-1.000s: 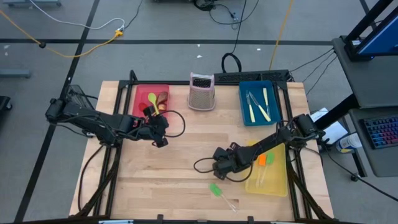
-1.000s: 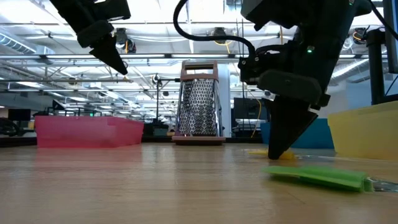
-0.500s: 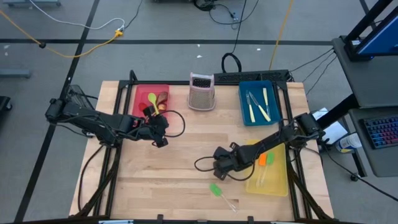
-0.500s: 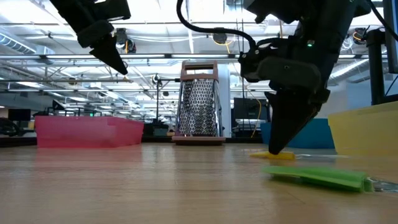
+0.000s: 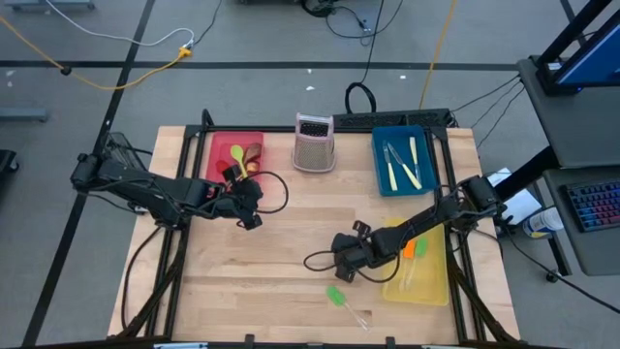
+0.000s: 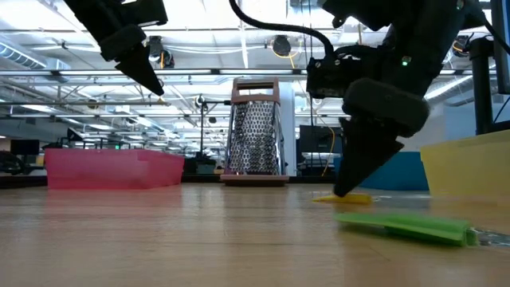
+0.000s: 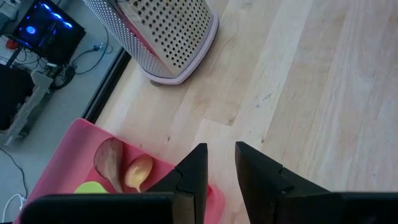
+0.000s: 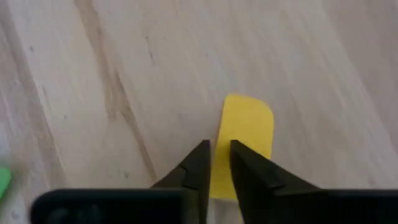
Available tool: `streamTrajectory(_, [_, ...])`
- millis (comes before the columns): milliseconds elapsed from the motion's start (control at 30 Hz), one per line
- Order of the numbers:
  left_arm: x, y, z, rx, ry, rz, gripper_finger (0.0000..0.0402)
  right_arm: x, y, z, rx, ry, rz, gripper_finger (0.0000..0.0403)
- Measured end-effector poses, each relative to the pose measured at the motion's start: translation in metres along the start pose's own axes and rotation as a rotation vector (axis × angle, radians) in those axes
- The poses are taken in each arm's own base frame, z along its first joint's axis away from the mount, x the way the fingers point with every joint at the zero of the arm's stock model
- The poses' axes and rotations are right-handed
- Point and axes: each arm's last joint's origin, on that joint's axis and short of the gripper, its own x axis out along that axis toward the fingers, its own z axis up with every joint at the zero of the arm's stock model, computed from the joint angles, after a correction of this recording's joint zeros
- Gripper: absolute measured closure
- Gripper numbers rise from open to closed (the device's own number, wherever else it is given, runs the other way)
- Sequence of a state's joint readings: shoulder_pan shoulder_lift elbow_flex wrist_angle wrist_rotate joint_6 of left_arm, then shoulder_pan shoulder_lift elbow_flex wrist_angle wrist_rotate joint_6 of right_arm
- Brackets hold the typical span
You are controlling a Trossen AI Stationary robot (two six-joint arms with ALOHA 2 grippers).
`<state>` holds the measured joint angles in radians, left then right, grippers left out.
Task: Pick & Place Kitchen Items
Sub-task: Put the yellow spatula into the yellow bin
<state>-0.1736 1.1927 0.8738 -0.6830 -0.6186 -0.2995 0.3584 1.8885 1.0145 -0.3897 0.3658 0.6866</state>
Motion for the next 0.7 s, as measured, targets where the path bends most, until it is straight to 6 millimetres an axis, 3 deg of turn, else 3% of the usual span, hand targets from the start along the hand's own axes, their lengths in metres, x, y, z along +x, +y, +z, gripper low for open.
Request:
streamTrajectory(233, [0.000, 0.000, 0.000, -0.001, 0.000, -0.002, 0.0314, 0.000, -0.003, 0.007, 0.045, -0.127, -0.093, 0.0255])
streamTrajectory(400, [0.000, -0.001, 0.000, 0.000, 0.005, -0.016, 0.0314, 0.003, -0.008, 0.009, 0.080, -0.030, -0.020, 0.0200])
streamTrajectory(567, [0.000, 0.000, 0.000, 0.000, 0.005, -0.016, 0.0314, 0.004, -0.013, 0.009, 0.084, 0.012, -0.022, 0.0188])
streamTrajectory(700, [0.000, -0.001, 0.000, 0.000, 0.005, -0.016, 0.0314, 0.010, -0.022, 0.002, 0.118, 0.090, -0.021, 0.0218])
